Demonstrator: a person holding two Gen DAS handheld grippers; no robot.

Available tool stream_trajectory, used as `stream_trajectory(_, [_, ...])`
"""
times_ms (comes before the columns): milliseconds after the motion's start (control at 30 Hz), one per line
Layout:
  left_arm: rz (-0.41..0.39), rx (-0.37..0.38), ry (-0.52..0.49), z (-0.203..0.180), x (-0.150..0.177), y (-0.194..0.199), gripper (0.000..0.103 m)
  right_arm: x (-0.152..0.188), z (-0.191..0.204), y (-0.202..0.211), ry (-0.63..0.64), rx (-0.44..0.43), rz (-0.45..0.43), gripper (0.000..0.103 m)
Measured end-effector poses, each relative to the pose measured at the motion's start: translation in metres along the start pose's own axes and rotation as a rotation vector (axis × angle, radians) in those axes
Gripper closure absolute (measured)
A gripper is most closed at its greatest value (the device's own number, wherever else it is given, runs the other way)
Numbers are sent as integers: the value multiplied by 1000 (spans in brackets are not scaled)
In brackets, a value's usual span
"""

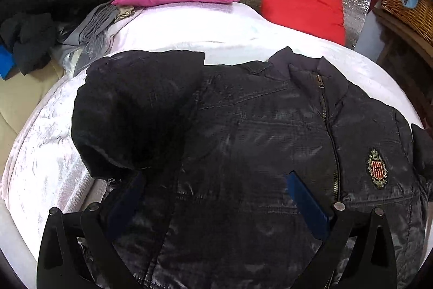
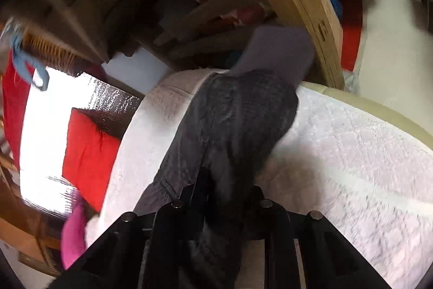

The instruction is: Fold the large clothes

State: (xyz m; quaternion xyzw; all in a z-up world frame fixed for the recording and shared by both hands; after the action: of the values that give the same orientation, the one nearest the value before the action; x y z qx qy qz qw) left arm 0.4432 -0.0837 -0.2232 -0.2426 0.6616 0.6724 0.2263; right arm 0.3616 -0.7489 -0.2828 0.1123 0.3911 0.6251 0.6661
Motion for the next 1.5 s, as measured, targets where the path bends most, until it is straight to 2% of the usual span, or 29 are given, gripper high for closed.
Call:
stream_trajectory(67, [-8,2,-1,0,0,4,0,5,22,10,64,-28,-20,86])
stream_trajectory(167, [-19,11,4,2,-1,11,0,21,61,38,142,-120,-42,86])
stream_trajectory(300, [-19,32,32,8,-1,17,0,66,113,72,217,-249,-12,86])
stream_trajectory(433, [-40,30,54,16,-4,23,0,131,158,100,334,-349,36,86])
stream_trajectory(567, [-58,17,67,26,-9,27,0,208,184,116,426,-439,158,86])
stream_trajectory(633, [-59,8,73,31,-9,27,0,246,190,112,445,-474,248,86])
stream_trajectory(733, [-45,16,82,35,-8,25,0,287,193,101,469,-480,366,86])
stream_trajectory(800, [-38,19,84,36,-7,24,0,314,190,85,466,-469,485,82])
stream_trajectory(833, [-37,19,88,38,-8,24,0,326,189,76,453,-459,560,69])
stream_trajectory(867, [-38,20,93,40,-8,24,0,337,187,67,425,-456,646,38])
stream_trajectory(900, [-39,21,97,40,-9,24,0,346,183,66,391,-458,708,15])
stream_trajectory(933, [-40,26,102,42,-9,24,0,348,175,64,324,-473,761,14])
stream_trajectory(1033, [-49,34,115,44,-12,25,0,332,176,72,277,-534,763,14])
stream_trajectory(1100, [-60,51,111,40,-14,27,0,306,176,78,245,-566,733,14])
stream_trajectory(1267, [-94,150,51,15,-13,38,0,240,144,75,115,-508,565,14])
stream_trajectory(1400, [-105,225,-37,-15,-6,46,0,239,130,37,34,-452,600,16])
stream_trajectory(1433, [-103,239,-66,-24,-3,47,0,242,129,30,22,-446,608,21])
stream_trajectory(1500, [-99,265,-104,-36,3,49,0,253,133,13,-37,-475,688,23])
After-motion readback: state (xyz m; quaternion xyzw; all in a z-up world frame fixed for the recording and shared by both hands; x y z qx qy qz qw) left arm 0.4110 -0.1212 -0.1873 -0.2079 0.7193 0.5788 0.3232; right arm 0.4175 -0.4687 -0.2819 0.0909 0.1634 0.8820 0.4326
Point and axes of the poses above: each gripper's, at about its wrist camera, not at the fingertips, and y roughly against the way its jaws point, z to its left, x to its underside, the point moved 5 cm from there along -y, roughly the way its jaws point
